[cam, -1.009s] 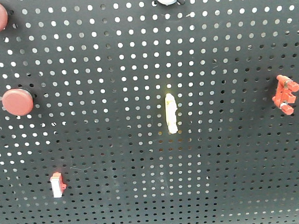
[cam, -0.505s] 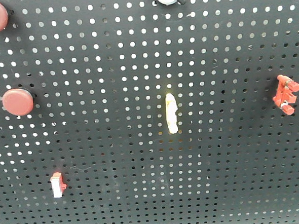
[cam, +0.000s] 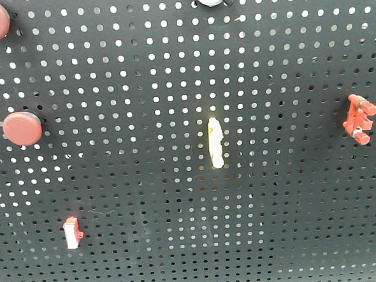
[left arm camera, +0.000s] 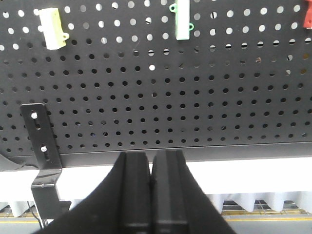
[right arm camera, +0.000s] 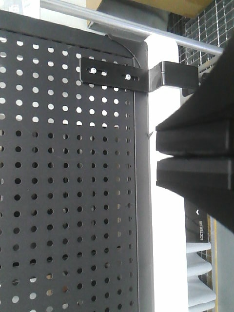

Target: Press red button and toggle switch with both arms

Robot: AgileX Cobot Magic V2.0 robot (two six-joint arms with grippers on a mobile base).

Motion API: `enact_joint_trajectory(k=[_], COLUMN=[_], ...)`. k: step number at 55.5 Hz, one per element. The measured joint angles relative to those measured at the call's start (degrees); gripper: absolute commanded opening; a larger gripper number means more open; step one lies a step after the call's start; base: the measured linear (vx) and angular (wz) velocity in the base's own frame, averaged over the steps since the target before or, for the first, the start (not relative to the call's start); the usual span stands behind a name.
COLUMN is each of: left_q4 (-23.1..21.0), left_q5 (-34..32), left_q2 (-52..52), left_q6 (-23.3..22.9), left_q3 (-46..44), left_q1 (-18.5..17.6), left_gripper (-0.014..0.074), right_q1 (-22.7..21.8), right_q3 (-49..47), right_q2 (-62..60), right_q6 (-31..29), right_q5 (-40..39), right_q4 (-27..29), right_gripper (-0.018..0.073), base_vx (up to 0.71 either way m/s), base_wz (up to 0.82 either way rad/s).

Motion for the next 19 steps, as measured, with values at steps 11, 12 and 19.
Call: enact_joint_trajectory(k=[11,12,19], left_q4=[0.0,0.0,0.0], left_q5=[0.0,0.0,0.0], left_q2=[0.0,0.0,0.0], left_q6=[0.0,0.0,0.0], left_q3=[0.0,0.0,0.0], left_q1=[0.0,0.0,0.0], left_gripper=[0.0002,0.0002,0.0002], right_q1=[0.0,0.0,0.0], right_q3=[0.0,0.0,0.0], right_q2=[0.0,0.0,0.0], right_q6=[0.0,0.0,0.0], right_q5=[0.0,-0.1,-0.2], right_q4=[0.0,0.0,0.0], right_gripper=[0.0000,0.0000,0.0000], base_vx=[0.00,0.00,0.00], base_wz=[0.00,0.00,0.00])
